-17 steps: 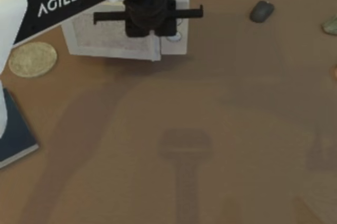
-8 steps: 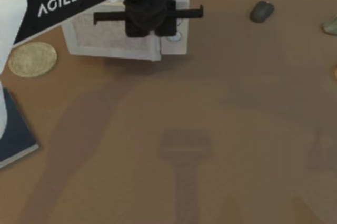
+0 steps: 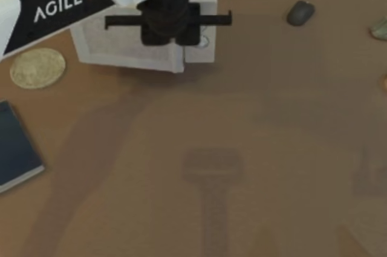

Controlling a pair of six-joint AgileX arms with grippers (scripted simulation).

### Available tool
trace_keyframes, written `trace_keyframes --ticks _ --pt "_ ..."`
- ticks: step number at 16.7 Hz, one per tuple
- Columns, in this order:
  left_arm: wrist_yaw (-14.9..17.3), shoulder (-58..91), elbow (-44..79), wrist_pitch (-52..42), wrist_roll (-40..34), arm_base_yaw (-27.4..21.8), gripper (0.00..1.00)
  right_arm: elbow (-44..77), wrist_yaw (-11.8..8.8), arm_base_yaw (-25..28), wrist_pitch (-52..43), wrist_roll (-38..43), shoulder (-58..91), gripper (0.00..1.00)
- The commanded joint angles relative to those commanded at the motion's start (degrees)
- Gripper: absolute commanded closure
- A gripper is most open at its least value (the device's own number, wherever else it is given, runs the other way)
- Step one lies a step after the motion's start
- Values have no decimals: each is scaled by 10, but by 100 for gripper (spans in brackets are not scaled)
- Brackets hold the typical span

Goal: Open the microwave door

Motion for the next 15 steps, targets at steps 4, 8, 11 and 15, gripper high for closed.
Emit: trace_keyframes --ticks 4,8,11,15 --pt "14 -29 -43 22 31 3 100 0 0 0 0 0 0 0" --pt "14 -29 -44 22 31 3 100 0 0 0 0 0 0 0" --pt "14 -29 -44 22 31 3 100 0 0 0 0 0 0 0" --pt "14 -29 -44 22 31 3 100 0 0 0 0 0 0 0"
